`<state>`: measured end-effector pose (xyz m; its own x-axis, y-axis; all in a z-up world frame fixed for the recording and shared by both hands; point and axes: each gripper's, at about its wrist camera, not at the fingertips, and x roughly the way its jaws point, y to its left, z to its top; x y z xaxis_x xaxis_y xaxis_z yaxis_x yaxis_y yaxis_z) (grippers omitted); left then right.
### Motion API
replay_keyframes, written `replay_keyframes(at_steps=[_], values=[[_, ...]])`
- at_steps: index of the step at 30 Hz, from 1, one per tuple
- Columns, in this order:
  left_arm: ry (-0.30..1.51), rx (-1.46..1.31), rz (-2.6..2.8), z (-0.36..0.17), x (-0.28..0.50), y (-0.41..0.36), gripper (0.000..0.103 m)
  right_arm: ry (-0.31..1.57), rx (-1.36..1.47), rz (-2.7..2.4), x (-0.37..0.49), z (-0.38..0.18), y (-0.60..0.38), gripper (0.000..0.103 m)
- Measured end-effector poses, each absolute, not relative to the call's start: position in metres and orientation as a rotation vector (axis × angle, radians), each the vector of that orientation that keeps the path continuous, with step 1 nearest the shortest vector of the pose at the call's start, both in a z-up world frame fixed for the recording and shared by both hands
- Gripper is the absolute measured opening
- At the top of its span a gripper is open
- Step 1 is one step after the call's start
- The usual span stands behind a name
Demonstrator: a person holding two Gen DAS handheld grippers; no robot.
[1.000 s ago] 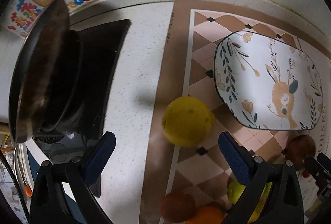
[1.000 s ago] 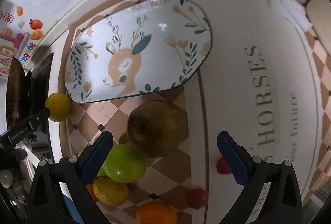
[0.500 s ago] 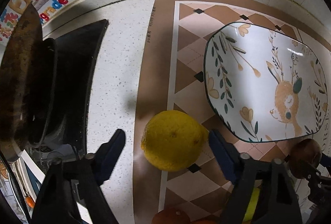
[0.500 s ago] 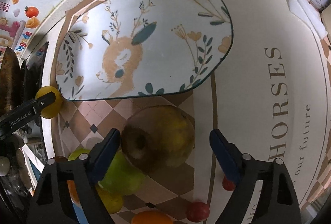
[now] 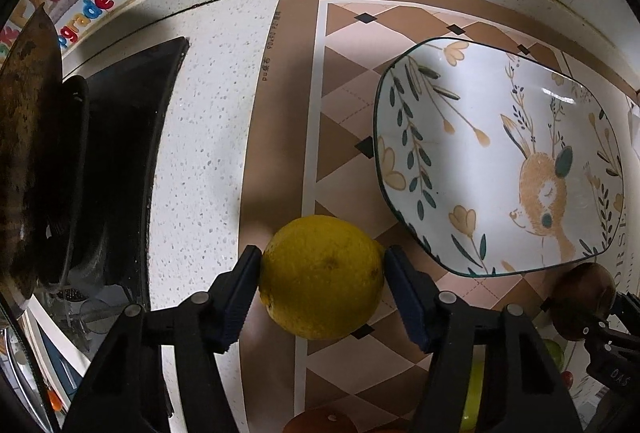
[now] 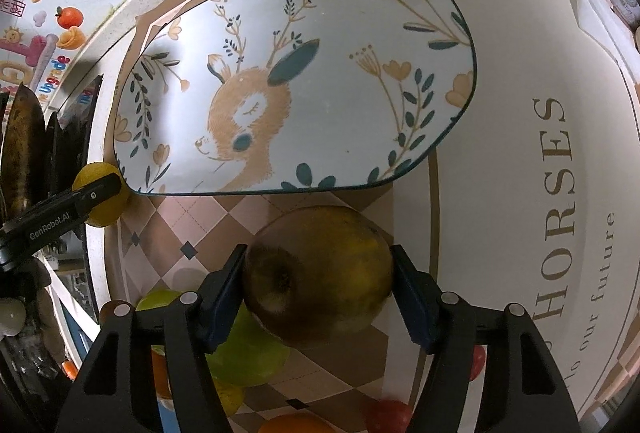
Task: Organize fruits
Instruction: 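Carry both fruits onto the deer-pattern plate and open both tools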
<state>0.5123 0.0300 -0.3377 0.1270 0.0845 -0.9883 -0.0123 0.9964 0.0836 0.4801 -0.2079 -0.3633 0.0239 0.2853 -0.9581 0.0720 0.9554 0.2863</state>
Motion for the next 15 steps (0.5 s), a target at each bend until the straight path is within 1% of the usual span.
replay_keyframes(at_steps=[7, 15], values=[[1.428, 0.072, 0.068, -0.337, 0.504, 0.024, 0.061, 1.570, 0.249, 0.168, 0.484, -0.367, -0.203, 0.071], [1.449, -0.010, 0.058, -0.331, 0.504, 0.036, 0.059, 1.558, 0.222, 0.162, 0.479, -0.361, -0.206, 0.070]])
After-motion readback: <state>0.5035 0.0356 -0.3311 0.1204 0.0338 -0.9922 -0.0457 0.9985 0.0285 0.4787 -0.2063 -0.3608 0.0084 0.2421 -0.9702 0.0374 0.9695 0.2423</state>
